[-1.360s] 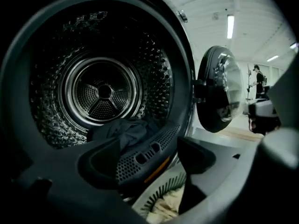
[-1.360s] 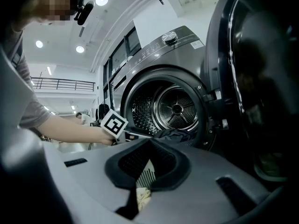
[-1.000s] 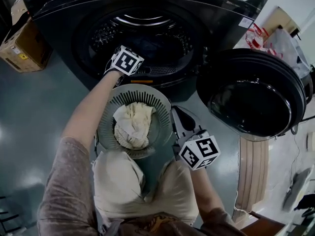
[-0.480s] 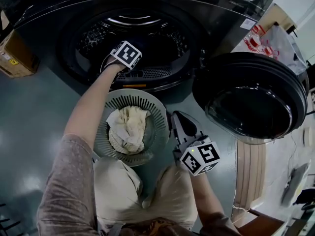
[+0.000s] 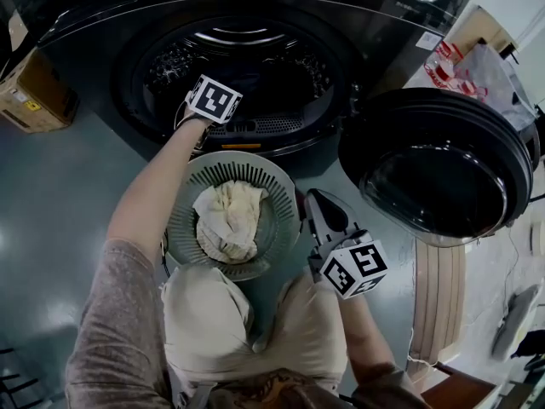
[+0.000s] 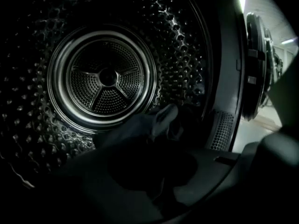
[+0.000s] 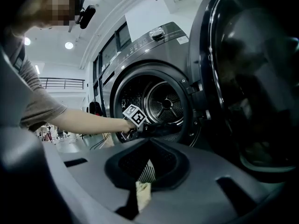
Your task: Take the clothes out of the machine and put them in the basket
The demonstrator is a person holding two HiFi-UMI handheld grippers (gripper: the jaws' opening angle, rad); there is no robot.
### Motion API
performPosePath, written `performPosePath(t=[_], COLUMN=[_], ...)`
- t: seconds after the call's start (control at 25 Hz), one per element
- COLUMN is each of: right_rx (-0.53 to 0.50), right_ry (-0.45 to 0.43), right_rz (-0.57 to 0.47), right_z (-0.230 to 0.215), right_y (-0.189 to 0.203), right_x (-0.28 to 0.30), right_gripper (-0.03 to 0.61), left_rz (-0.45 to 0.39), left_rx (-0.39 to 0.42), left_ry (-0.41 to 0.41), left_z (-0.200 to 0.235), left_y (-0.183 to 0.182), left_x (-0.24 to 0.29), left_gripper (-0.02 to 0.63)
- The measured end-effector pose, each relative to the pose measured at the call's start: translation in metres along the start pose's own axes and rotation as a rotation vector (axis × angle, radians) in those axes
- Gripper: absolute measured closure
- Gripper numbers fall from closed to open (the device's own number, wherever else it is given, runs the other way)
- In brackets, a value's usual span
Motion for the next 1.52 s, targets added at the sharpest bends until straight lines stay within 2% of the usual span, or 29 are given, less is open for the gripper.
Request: performPosePath(t=[0.2,0.4,0.64,0.96,1.12,1.16,1.28,1.36,1.52], right_rx=[-0.018,-0.05,-0.078,-0.083,-0.083,-0.085,-0.09,-0.086,-0.072], right_ry=[-0.01,-0.037,-0.089,-0.139,-0.161,-0.168,-0.181,-0.18,-0.165], right_rz=[-0.023,-0.036,-0.049,-0.057,-0.065,-0.065,-0.066,-0.072,-0.078], right_z=[0.001,0.007,0.02,0.027,0.03,0.031,0.033,0.032,0.028], right_y=[-0.011,-0.02,-0.027,-0.032,-0.036,-0.036,-0.037,-0.038,-0.038], right_x=[-0.002,-0.005,-0.008,-0.001,0.006,0.007,0.008,0.008,0.006], right_gripper=[0.58,0.58,0.58,0.58,0.581,0.58,0.58,0.58,0.58], left_rz=[-0.068,-0.103,-0.124,-0.133,-0.136,-0.134,-0.119,-0.109,-0.112], left_rx=[-0.065,-0.069,-0.134,-0.064,-0.013,-0.009,-0.027,-0.027,-0.039], left_ry=[0.067,0.146,0.222,0.317,0.3,0.296,0.314,0.318,0.3], left_z=[-0.012,-0.041,-0.071,-0.131,-0.144,-0.146,-0.15,-0.152,-0.142], left_y=[0.001,0.023,0.055,0.076,0.085,0.087,0.092,0.095,0.093], left_x=[-0.055,-0.12,-0.186,-0.263,-0.283,-0.284,-0.281,-0.277,-0.261], left_gripper=[0.574,0.578,0.58,0.58,0.572,0.557,0.42,0.356,0.311])
Point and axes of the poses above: the fingertips, and each gripper's own axes: x forward along the fingers, z to its left, y out of its underside, the point moved 5 cm from there along -x, backward along the fingers, and after that the axes turned 8 degrees about -x, right-handed, at the moved point
